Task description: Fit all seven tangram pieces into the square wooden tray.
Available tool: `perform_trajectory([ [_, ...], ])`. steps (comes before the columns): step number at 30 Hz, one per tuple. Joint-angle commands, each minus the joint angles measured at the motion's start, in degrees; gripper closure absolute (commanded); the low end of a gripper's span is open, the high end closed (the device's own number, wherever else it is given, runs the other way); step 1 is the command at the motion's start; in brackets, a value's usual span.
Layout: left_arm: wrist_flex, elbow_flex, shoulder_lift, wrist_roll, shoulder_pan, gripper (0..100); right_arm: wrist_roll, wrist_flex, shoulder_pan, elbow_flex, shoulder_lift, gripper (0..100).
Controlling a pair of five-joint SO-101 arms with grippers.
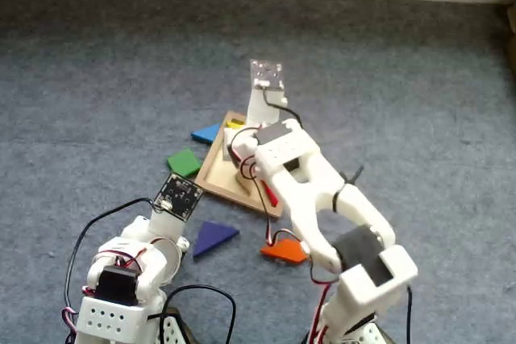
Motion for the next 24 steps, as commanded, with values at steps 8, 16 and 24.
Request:
perform_trajectory([
  [8, 0.3, 1.1, -1.6, -0.3, 0.7, 99, 5.5, 13.2, 3.2, -2.5, 2.0, 99.4],
  [16, 0.3, 1.1, -1.6, -0.3, 0.7, 99, 5.5, 25.8, 2.9, -13.4, 2.1, 99.4],
  [24, 0.3, 1.1, -1.6, -0.3, 0.7, 99, 5.5, 35.9, 3.2, -18.6, 2.1, 99.4],
])
